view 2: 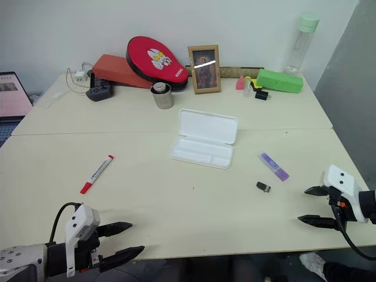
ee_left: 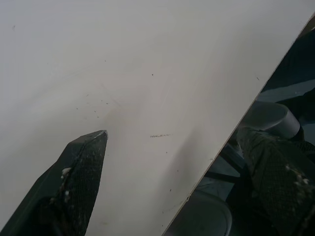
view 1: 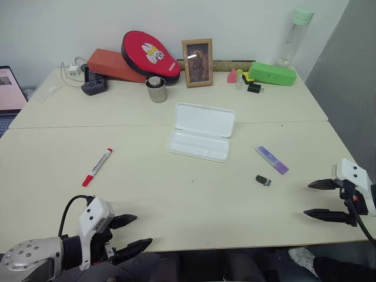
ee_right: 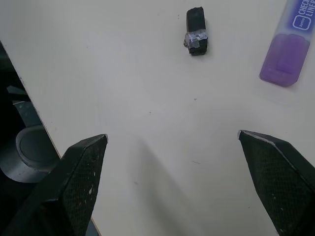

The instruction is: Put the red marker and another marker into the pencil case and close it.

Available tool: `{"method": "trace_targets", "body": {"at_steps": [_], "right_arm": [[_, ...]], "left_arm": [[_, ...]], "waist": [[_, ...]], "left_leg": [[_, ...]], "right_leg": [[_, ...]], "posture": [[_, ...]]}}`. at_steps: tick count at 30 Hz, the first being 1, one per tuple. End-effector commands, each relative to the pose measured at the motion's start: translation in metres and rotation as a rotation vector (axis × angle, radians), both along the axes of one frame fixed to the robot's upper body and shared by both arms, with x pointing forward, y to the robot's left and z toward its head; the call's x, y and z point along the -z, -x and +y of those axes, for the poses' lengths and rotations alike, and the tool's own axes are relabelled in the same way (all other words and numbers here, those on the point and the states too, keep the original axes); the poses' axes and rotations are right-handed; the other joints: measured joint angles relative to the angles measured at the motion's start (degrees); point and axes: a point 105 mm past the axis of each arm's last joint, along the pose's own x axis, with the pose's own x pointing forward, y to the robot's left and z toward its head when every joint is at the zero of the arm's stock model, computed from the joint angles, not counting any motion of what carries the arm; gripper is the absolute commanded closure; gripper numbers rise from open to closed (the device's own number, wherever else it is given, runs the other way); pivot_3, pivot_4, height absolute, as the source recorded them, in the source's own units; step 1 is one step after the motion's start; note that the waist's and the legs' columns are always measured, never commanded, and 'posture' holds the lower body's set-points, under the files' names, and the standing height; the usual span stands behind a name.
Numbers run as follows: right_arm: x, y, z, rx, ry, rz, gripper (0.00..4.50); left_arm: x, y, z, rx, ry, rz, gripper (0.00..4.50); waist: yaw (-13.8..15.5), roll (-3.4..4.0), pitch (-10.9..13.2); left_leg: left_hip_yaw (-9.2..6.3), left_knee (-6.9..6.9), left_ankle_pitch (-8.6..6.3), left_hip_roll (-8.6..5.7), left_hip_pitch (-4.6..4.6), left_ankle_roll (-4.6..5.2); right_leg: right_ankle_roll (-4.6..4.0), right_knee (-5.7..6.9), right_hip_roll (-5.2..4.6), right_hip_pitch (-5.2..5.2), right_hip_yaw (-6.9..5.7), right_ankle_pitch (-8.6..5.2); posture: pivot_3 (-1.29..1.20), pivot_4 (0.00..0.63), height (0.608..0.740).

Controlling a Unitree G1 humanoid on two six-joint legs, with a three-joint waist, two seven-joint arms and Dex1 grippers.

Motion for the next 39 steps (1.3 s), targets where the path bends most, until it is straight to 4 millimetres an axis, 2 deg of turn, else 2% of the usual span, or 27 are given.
{"method": "trace_targets", "body": {"at_steps": [1, 4, 8, 10, 12, 14, 17, 20, 24, 31, 34, 36, 39], "right_arm": [[-0.008, -0.001, 0.001, -0.025, 0.02, -0.027, 0.03], [-0.009, -0.001, 0.005, -0.034, 0.008, -0.032, 0.03], [-0.028, -0.012, 0.036, -0.102, -0.123, -0.121, 0.03], [-0.038, -0.024, 0.052, -0.109, -0.18, -0.193, 0.03], [-0.04, -0.032, 0.064, -0.123, -0.198, -0.229, 0.03], [-0.038, -0.054, 0.086, -0.112, -0.23, -0.294, 0.03], [-0.037, -0.07, 0.109, -0.129, -0.251, -0.332, 0.03], [-0.036, -0.09, 0.133, -0.132, -0.283, -0.351, 0.03], [-0.021, -0.108, 0.16, -0.169, -0.23, -0.347, 0.03], [-0.004, -0.111, 0.189, -0.273, -0.176, -0.302, 0.03], [0.005, -0.116, 0.199, -0.286, -0.156, -0.29, 0.5], [0.007, -0.12, 0.203, -0.29, -0.147, -0.289, 1.07], [0.013, -0.124, 0.206, -0.297, -0.123, -0.279, 1.68]], "left_arm": [[-0.004, 0.0, -0.004, 0.019, 0.005, -0.015, 0.0], [-0.005, -0.002, -0.005, 0.015, 0.007, -0.03, 0.0], [-0.025, -0.028, -0.007, -0.069, 0.078, -0.174, 0.0], [-0.038, -0.046, -0.007, -0.134, 0.124, -0.267, 0.0], [-0.051, -0.063, -0.007, -0.192, 0.17, -0.348, 0.0], [-0.064, -0.085, -0.007, -0.256, 0.215, -0.431, 0.0], [-0.072, -0.096, -0.011, -0.273, 0.241, -0.463, 0.0], [-0.079, -0.102, -0.018, -0.257, 0.283, -0.482, 0.0], [-0.083, -0.102, -0.025, -0.221, 0.292, -0.484, 0.0], [-0.083, -0.098, -0.031, -0.189, 0.277, -0.479, 0.0], [-0.083, -0.098, -0.033, -0.187, 0.28, -0.479, 0.0], [-0.083, -0.098, -0.034, -0.181, 0.282, -0.477, 0.0], [-0.082, -0.097, -0.037, -0.169, 0.278, -0.473, 0.0]], "waist": [[0.0, 0.0, 0.0], [0.0, 0.0, 0.0], [-0.05, 0.0, 0.0], [-0.04, -0.01, -0.01], [-0.04, -0.02, -0.01], [-0.06, -0.11, -0.03], [-0.19, -0.15, -0.02], [-0.27, -0.16, -0.01], [-0.2, -0.16, -0.02], [-0.2, -0.16, -0.02], [-0.21, -0.16, -0.02], [-0.23, -0.16, -0.02], [-0.22, -0.16, -0.01]], "left_leg": [[0.0, 0.0, 0.0, 0.0, 0.0, 0.0], [0.0, 0.0, 0.0, 0.0, 0.0, 0.0], [0.01, 0.01, 0.0, 0.01, 0.02, 0.0], [-0.07, 0.03, 0.0, 0.05, 0.03, 0.0], [-0.1, 0.03, 0.0, 0.05, 0.06, 0.0], [-0.14, 0.04, 0.01, -0.01, 0.09, -0.01], [-0.19, 0.02, 0.01, -0.03, 0.17, -0.02], [-0.19, 0.02, 0.0, -0.04, 0.15, -0.03], [-0.25, 0.03, 0.0, -0.07, 0.05, -0.05], [-0.36, 0.03, 0.0, -0.09, 0.03, -0.04], [-0.4, 0.03, 0.0, -0.08, 0.04, -0.04], [-0.4, 0.02, 0.0, -0.07, 0.05, -0.04], [-0.4, 0.03, 0.0, -0.08, 0.04, -0.04]], "right_leg": [[0.0, 0.0, 0.0, 0.0, 0.0, 0.0], [0.0, 0.0, 0.0, 0.0, 0.0, 0.0], [0.0, 0.01, 0.0, 0.0, 0.01, 0.0], [0.03, 0.02, 0.0, 0.04, -0.01, -0.01], [0.0, 0.01, 0.01, 0.09, 0.0, 0.01], [-0.06, 0.01, 0.01, 0.17, -0.01, 0.05], [-0.07, 0.02, 0.02, 0.24, 0.0, 0.07], [-0.04, 0.03, -0.02, 0.19, 0.01, 0.05], [-0.05, 0.04, -0.04, 0.14, -0.02, 0.06], [-0.05, 0.04, -0.06, 0.11, -0.02, 0.06], [-0.05, 0.06, -0.05, 0.11, -0.02, 0.06], [-0.06, 0.07, -0.04, 0.11, -0.02, 0.06], [-0.06, 0.07, -0.04, 0.1, -0.02, 0.06]], "posture": [[0.0, 0.15, 0.74], [0.0, 0.15, 0.74], [0.0, 0.15, 0.74], [0.0, 0.15, 0.74], [0.0, 0.15, 0.74], [0.0, 0.15, 0.74], [0.0, 0.15, 0.74], [0.0, 0.15, 0.74], [0.0, 0.15, 0.74], [0.0, 0.15, 0.74], [0.0, 0.15, 0.74], [0.0, 0.15, 0.74], [0.0, 0.15, 0.74]]}}
